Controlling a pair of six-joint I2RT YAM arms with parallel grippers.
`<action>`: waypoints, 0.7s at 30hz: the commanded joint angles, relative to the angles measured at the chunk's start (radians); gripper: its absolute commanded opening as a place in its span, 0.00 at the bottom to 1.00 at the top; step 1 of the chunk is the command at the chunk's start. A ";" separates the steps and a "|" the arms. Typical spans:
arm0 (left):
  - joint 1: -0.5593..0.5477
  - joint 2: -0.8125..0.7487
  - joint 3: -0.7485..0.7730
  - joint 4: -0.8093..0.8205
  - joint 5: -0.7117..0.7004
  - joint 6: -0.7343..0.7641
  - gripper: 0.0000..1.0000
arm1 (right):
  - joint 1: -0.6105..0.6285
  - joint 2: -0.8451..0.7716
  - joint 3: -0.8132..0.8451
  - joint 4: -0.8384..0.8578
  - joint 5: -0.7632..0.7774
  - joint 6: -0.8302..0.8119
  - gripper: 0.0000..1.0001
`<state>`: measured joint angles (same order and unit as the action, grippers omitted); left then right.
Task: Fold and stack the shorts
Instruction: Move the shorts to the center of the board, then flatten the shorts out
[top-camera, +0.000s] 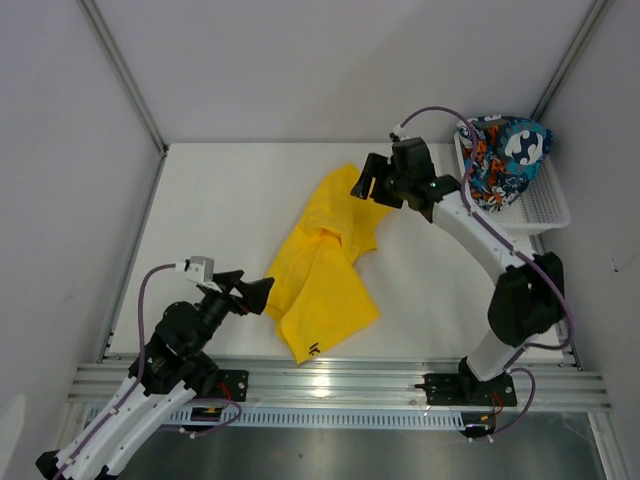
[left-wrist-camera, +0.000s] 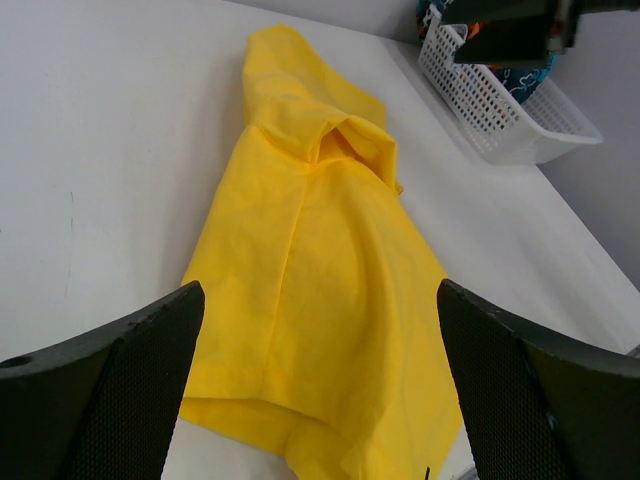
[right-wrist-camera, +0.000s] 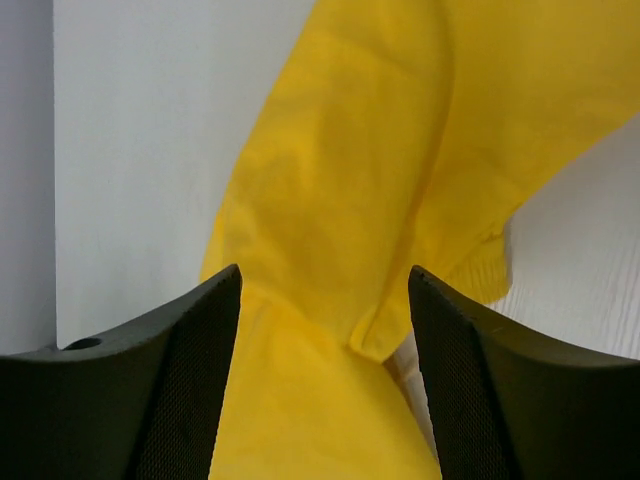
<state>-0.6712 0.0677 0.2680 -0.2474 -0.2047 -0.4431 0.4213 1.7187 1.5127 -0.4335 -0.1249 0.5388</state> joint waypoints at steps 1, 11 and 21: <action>-0.004 0.049 -0.010 0.054 0.033 0.021 0.99 | 0.039 -0.195 -0.173 0.055 0.073 -0.051 0.69; -0.005 0.345 0.013 0.119 0.197 -0.066 0.99 | 0.134 -0.334 -0.505 0.114 0.064 -0.089 0.67; -0.014 0.307 -0.001 0.011 0.270 -0.207 0.99 | 0.140 -0.332 -0.638 0.200 0.034 -0.091 0.67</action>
<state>-0.6750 0.4129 0.2668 -0.2287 0.0135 -0.6041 0.5613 1.4143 0.8902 -0.3084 -0.0917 0.4656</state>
